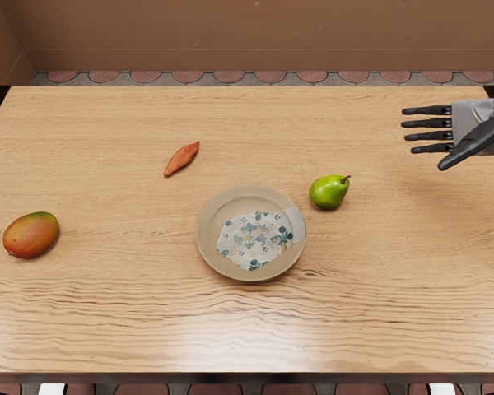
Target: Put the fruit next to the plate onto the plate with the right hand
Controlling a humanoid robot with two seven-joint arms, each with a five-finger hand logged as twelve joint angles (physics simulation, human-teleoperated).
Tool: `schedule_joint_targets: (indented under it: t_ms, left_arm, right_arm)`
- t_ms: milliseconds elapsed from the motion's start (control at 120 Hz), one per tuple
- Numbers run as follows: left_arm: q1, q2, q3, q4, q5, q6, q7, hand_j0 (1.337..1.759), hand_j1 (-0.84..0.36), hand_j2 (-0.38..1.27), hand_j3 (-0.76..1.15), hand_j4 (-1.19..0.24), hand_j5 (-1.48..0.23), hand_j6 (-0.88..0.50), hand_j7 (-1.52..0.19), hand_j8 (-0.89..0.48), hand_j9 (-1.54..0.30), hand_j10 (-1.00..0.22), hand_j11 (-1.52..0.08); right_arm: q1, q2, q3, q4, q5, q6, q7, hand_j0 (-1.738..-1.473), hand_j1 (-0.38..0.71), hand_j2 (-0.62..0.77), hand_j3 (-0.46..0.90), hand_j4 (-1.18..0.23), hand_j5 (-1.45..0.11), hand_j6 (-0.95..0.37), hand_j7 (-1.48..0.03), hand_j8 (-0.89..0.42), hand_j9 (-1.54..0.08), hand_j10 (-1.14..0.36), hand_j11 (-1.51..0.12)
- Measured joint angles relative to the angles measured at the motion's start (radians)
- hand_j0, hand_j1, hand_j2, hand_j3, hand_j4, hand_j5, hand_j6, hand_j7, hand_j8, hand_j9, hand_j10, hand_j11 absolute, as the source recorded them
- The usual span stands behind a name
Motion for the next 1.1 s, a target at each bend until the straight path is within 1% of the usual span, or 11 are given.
schedule_joint_targets:
  t_ms: [200,267,333,425,533,642,758,842,950,1100]
  left_arm:
    - [0.000,0.000,0.000,0.000,0.000,0.000,0.000,1.658,0.32,0.00,0.00,-0.02,-0.03,-0.02,-0.03,-0.02,-0.03,-0.02,-0.03]
    - [0.000,0.000,0.000,0.000,0.000,0.000,0.000,1.658,0.32,0.00,0.00,-0.02,-0.03,-0.02,-0.03,-0.02,-0.03,-0.02,-0.03]
    - [0.000,0.000,0.000,0.000,0.000,0.000,0.000,1.658,0.32,0.00,0.00,-0.02,-0.03,-0.02,-0.03,-0.02,-0.03,-0.02,-0.03]
    - [-0.007,0.000,0.000,0.000,0.000,0.000,0.000,1.658,0.32,0.00,0.00,-0.02,-0.03,-0.02,-0.03,-0.02,-0.03,-0.02,-0.03]
    - [-0.015,0.000,0.000,0.000,0.000,0.000,0.000,1.658,0.32,0.00,0.00,-0.02,-0.03,-0.02,-0.03,-0.02,-0.03,-0.02,-0.03]
    - [-0.015,0.000,0.001,0.000,0.000,0.000,0.000,1.658,0.32,0.00,0.00,-0.02,-0.03,-0.02,-0.03,-0.02,-0.03,-0.02,-0.03]
    - [-0.015,0.000,0.001,0.000,0.000,0.000,0.000,1.658,0.32,0.00,0.00,-0.02,-0.03,-0.02,-0.03,-0.02,-0.03,-0.02,-0.03]
    - [-0.017,0.000,0.001,0.000,0.000,0.000,0.000,1.658,0.32,0.00,0.00,-0.02,-0.03,-0.02,-0.03,-0.02,-0.03,-0.02,-0.03]
    - [-0.016,0.000,0.001,0.000,0.000,0.000,0.000,1.658,0.32,0.00,0.00,-0.02,-0.03,-0.02,-0.03,-0.02,-0.03,-0.02,-0.03]
    - [-0.015,0.000,0.001,0.000,0.000,0.000,0.000,1.658,0.32,0.00,0.00,-0.02,-0.03,-0.02,-0.03,-0.02,-0.03,-0.02,-0.03]
  right_arm:
    - [0.000,0.037,0.002,-0.008,-0.006,0.000,0.000,-1.658,-0.35,0.00,0.00,0.00,0.00,0.00,0.00,0.00,0.00,0.00,0.00]
    - [0.014,0.046,0.001,-0.009,-0.043,0.000,0.000,-1.658,-0.35,0.00,0.00,0.00,0.00,0.00,0.00,0.00,0.00,0.00,0.00]
    - [0.050,0.072,-0.001,-0.009,-0.125,0.000,0.000,-1.658,-0.35,0.00,0.00,0.00,0.00,0.00,0.00,0.00,0.00,0.00,0.00]
    - [0.128,0.113,-0.008,-0.010,-0.273,0.000,0.000,-1.658,-0.35,0.00,0.00,0.00,0.00,0.00,0.00,0.00,0.00,0.00,0.00]
    - [0.189,0.174,-0.028,-0.016,-0.458,0.000,0.000,-1.658,-0.35,0.00,0.00,0.00,0.00,0.00,0.00,0.00,0.00,0.00,0.00]
    - [0.259,0.237,-0.121,-0.026,-0.555,0.000,0.000,-1.658,-0.35,0.00,0.00,0.00,0.00,0.00,0.00,0.00,0.00,0.00,0.00]
    - [0.324,0.307,-0.223,-0.053,-0.604,0.000,0.000,-1.658,-0.35,0.00,0.00,0.00,0.00,0.00,0.00,0.00,0.00,0.00,0.00]
    - [0.370,0.363,-0.306,-0.072,-0.620,-0.035,0.000,-1.658,-0.35,0.00,0.00,0.00,0.00,0.00,0.00,0.00,0.00,0.00,0.00]
    - [0.392,0.431,-0.355,-0.085,-0.688,-0.129,0.000,-1.658,-0.35,0.00,0.00,0.00,0.00,0.00,0.00,0.00,0.00,0.00,0.00]
    - [0.399,0.523,-0.440,-0.089,-0.771,-0.270,0.000,-1.658,-0.35,0.00,0.00,0.00,0.00,0.00,0.00,0.00,0.00,0.00,0.00]
